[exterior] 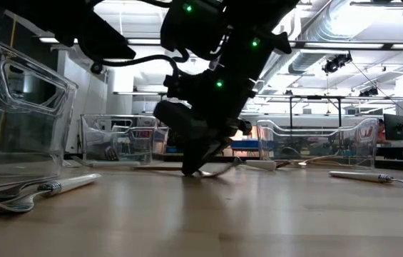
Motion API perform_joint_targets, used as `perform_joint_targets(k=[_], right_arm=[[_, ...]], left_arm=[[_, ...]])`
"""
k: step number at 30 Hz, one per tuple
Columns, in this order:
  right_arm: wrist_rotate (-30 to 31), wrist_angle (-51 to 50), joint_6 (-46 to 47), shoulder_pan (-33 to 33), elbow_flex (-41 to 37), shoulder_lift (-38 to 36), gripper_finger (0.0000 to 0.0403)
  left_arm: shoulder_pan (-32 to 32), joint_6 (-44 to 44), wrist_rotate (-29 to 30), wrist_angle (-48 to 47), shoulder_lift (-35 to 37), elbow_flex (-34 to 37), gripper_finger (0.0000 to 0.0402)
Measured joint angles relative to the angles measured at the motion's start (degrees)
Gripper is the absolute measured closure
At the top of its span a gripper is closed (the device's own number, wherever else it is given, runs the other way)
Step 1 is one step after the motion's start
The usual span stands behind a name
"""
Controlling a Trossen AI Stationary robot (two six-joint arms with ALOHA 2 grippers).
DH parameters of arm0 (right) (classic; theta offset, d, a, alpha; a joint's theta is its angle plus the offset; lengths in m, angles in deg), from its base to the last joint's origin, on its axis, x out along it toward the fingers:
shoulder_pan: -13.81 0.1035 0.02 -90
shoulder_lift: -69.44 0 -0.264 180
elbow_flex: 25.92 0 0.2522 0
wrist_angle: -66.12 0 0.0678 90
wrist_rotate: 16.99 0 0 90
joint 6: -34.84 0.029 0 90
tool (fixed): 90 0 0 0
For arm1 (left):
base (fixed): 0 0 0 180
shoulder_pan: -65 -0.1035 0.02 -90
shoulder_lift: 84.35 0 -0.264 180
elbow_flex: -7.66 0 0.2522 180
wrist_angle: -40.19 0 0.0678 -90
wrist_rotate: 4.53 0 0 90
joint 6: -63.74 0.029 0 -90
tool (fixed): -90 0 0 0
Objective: Sort silverware by color (type)
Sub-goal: Put the gold fork into the top right transparent bin
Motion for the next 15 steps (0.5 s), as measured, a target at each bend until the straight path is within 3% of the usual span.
perform_joint_targets(k=[9,15], right_arm=[[-1.6,-1.4,-4.8,-0.2,-0.2,-0.9,0.0394],[0.3,-10.0,-5.0,0.6,-0.5,-4.3,0.0397]], left_arm=[[0.0,0.0,0.0,0.0,0.0,0.0,0.019],[0.0,0.0,0.0,0.0,0.0,0.0,0.019]])
